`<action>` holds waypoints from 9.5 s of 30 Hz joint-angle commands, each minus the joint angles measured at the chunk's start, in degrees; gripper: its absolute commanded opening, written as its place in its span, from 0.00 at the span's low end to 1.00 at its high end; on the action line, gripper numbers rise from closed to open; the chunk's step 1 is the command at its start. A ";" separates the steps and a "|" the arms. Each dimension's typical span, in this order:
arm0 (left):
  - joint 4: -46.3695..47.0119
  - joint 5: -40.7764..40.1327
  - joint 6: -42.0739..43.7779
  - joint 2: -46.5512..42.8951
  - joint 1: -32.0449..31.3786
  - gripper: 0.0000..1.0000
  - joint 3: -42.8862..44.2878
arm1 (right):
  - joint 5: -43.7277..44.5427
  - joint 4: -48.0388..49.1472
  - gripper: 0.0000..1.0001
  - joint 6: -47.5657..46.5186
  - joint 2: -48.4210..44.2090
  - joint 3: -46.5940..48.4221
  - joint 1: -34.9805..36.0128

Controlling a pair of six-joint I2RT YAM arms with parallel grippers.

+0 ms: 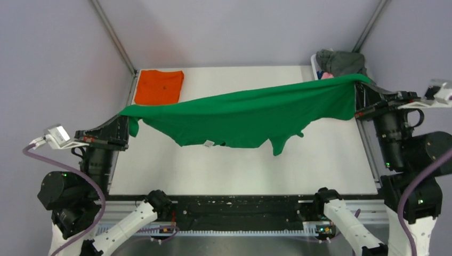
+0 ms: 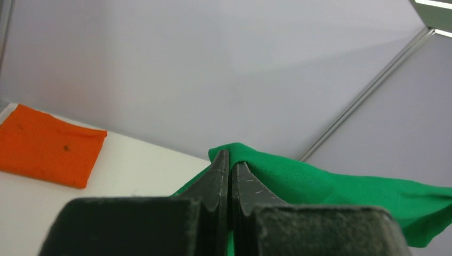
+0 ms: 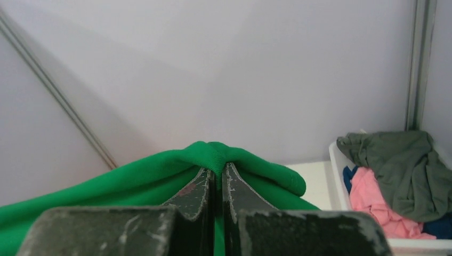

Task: Fold and stack the t-shirts
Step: Flatten out the tshirt

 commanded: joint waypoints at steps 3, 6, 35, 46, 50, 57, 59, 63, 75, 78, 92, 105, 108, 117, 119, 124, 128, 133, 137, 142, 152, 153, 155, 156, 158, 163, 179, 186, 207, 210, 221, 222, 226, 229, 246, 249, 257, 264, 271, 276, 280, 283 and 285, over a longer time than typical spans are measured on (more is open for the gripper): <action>2.76 -6.27 2.99 7.79 0.11 0.00 5.16 | 1.66 0.97 0.00 0.45 -3.61 0.13 -0.24; 1.70 -17.18 5.45 18.56 0.14 0.00 7.71 | 3.59 0.97 0.00 1.19 -2.82 -2.56 -0.25; -2.50 29.18 -8.77 72.32 26.00 0.99 8.56 | 3.36 11.81 0.99 3.91 36.16 -27.24 -0.63; 13.89 41.11 -18.35 57.33 13.01 0.99 -23.12 | -13.98 20.79 0.99 6.08 42.74 -33.66 1.55; 15.17 39.81 -18.84 63.65 12.97 0.99 -22.63 | -10.61 20.75 0.99 6.69 47.62 -32.97 5.44; 9.77 35.55 -15.49 77.82 17.44 0.99 -11.27 | -3.06 18.49 0.97 10.33 53.38 -35.58 12.90; 9.55 35.97 -13.17 81.17 19.83 0.99 -7.04 | -0.37 18.31 0.96 11.40 53.93 -37.29 16.39; 2.17 33.73 -7.72 89.76 22.16 0.99 9.04 | 1.04 17.46 0.94 14.49 54.04 -38.76 24.31; 5.33 52.80 -6.03 98.85 21.04 0.99 23.77 | -3.51 18.32 0.94 15.66 47.33 -34.68 48.28; 5.28 50.97 -5.85 93.60 21.06 0.99 19.44 | 3.85 14.20 0.98 14.53 41.59 -33.58 48.10; 1.57 39.02 -12.73 46.02 18.19 0.99 -20.01 | 10.44 3.89 0.99 20.87 18.15 -47.79 33.61; 12.60 42.80 -19.89 56.50 12.45 0.99 -30.43 | 4.04 15.23 0.99 20.43 34.14 -48.75 16.30; 12.23 41.75 -18.70 61.37 14.46 0.99 -28.79 | 2.01 18.07 0.98 20.01 41.26 -46.40 11.90; 4.17 29.05 -13.35 70.78 24.61 0.98 -19.91 | 2.80 17.10 0.97 19.47 57.81 -32.42 0.88; 3.50 30.30 -12.48 71.58 25.88 0.98 -16.63 | 1.78 17.09 0.97 18.23 59.00 -29.43 -0.18; 2.30 36.49 -10.99 67.18 25.45 0.97 -12.32 | 0.50 16.38 0.97 14.12 54.00 -26.88 -0.28; -2.19 32.71 -13.47 56.66 24.85 0.99 -15.49 | -0.36 14.99 0.99 13.05 43.47 -30.53 -0.25; -9.31 24.28 -17.66 39.07 24.93 0.99 -25.49 | 3.76 12.77 0.99 15.98 27.41 -41.23 -0.30; -12.85 21.49 -18.66 29.15 25.02 0.99 -32.77 | 5.87 9.70 0.99 19.39 20.01 -48.52 -0.34; -14.98 20.38 -21.19 28.32 25.11 0.98 -36.22 | 5.32 8.06 0.99 19.27 16.74 -52.46 -0.38; -11.51 21.60 -19.89 43.06 25.11 0.81 -33.13 | 5.51 4.14 0.98 16.88 18.77 -50.43 -0.30; -11.59 21.83 -19.95 44.76 25.11 0.79 -32.53 | 5.59 4.13 0.98 16.89 18.59 -50.55 -0.28; -11.21 23.01 -19.89 48.46 25.11 0.72 -31.78 | 6.08 4.09 0.98 16.92 18.06 -50.81 -0.32; -10.57 23.79 -19.88 50.19 25.11 0.70 -31.59 | 6.32 4.08 0.98 16.94 17.87 -50.87 -0.25; -9.11 24.63 -19.48 53.67 25.11 0.68 -31.44 | 6.50 4.12 0.98 16.96 17.26 -50.89 -0.32; -7.86 25.99 -19.07 59.43 25.11 0.57 -29.66 | 7.08 3.72 0.98 16.74 16.01 -50.78 -0.25; -11.76 22.43 -17.01 51.84 26.93 0.61 -27.31 | 8.57 3.33 0.98 16.23 15.56 -50.65 -0.24; -10.19 22.18 -16.19 55.33 28.15 0.61 -26.12 | 9.01 3.34 0.98 15.70 15.77 -50.59 -0.32; -5.45 26.08 -14.55 69.88 28.18 0.00 -22.24 | 8.37 2.75 0.98 14.97 15.53 -50.67 -0.25; -3.11 28.42 -13.45 68.92 28.14 0.00 -22.98 | 9.96 -0.35 0.95 16.38 15.04 -50.15 -0.26; 1.02 35.29 -14.63 58.13 28.18 0.00 -30.81 | 3.73 -2.72 0.83 20.31 16.11 -52.96 -0.20; 1.27 35.81 -14.65 57.07 28.18 0.00 -31.58 | 3.85 -1.91 0.82 20.65 16.57 -52.78 -0.03; 1.97 36.95 -14.13 54.02 28.14 0.00 -34.23 | 4.80 1.32 0.76 22.00 19.40 -52.27 0.83; 2.10 35.90 -14.02 52.48 28.18 0.00 -35.26 | 6.07 2.59 0.69 22.92 22.84 -51.29 2.16; 4.00 37.54 -14.19 50.07 28.18 0.00 -36.75 | 14.12 4.30 0.55 27.73 31.70 -49.58 6.31; 3.91 37.54 -14.07 50.09 28.17 0.00 -36.68 | 11.85 5.87 0.56 28.16 31.83 -49.41 6.24; 3.78 37.19 -13.92 49.94 28.18 0.00 -36.49 | 10.70 7.57 0.54 28.90 33.37 -49.31 6.31; 3.30 36.43 -13.98 49.27 28.18 0.00 -36.40 | 11.94 3.38 0.47 29.55 38.25 -47.88 6.93; 2.29 34.83 -14.10 48.38 28.14 0.00 -36.17 | 14.44 -0.81 0.24 28.86 39.62 -46.99 8.68; 1.38 34.48 -14.18 42.24 28.18 0.00 -35.56 | 13.14 -0.42 0.00 26.11 35.05 -45.43 9.33; -1.48 34.74 -14.11 32.32 28.18 0.00 -30.37 | 13.44 -0.18 0.00 22.98 26.16 -40.95 9.34; -1.69 35.67 -13.32 25.64 28.18 0.00 -26.24 | 13.70 -1.58 0.00 20.83 20.95 -36.11 9.20; -1.99 35.78 -12.93 22.15 28.17 0.00 -22.22 | 13.18 -3.06 0.00 19.27 17.96 -32.16 9.20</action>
